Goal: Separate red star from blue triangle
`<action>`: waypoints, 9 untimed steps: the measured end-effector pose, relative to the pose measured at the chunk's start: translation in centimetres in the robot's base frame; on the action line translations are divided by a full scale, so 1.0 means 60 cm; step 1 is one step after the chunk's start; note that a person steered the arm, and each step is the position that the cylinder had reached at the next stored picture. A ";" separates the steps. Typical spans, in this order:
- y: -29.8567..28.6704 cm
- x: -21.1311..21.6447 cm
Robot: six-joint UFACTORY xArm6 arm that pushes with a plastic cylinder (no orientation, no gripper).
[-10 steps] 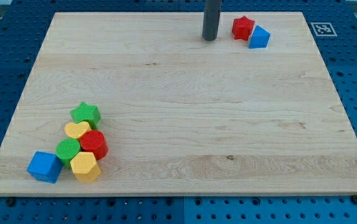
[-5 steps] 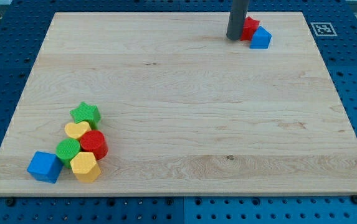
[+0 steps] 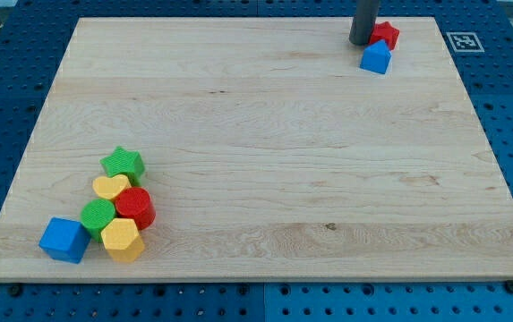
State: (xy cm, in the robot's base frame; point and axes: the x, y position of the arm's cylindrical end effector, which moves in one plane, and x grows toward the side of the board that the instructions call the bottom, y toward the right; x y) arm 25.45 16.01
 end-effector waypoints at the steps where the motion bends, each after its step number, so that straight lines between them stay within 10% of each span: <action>1: 0.000 0.040; 9: 0.064 0.054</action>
